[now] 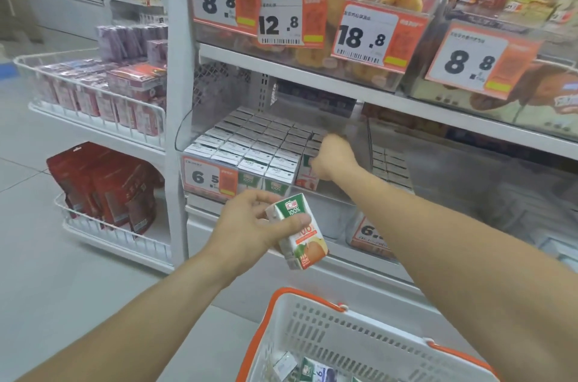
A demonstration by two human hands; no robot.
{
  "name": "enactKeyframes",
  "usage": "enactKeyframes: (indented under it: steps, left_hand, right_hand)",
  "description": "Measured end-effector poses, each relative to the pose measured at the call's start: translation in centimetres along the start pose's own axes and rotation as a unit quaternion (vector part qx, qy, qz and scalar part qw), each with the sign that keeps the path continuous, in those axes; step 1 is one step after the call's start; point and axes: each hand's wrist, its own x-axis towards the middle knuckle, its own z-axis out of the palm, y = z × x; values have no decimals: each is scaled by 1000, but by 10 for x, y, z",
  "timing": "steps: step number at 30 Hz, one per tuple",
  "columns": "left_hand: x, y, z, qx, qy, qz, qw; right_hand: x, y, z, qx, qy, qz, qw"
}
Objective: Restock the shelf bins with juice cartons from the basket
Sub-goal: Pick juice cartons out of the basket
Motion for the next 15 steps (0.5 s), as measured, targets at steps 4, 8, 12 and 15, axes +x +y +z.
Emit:
enactKeyframes:
  steps: [4, 8, 12, 15]
  left_hand:
    - [-1, 11, 12, -1, -23, 23, 999]
    - [-2, 18, 29, 6, -60, 47, 997]
    - [-3, 21, 61, 59, -100, 85, 990]
    - [-3, 27, 89, 60, -117, 118, 984]
  right_hand:
    - [-65, 13, -53, 206, 43, -172, 962]
    - [-124, 56, -92, 264, -203, -174, 927]
    - [-149, 100, -91, 327, -218, -110, 913]
    - [-161, 125, -84, 388, -186, -68, 900]
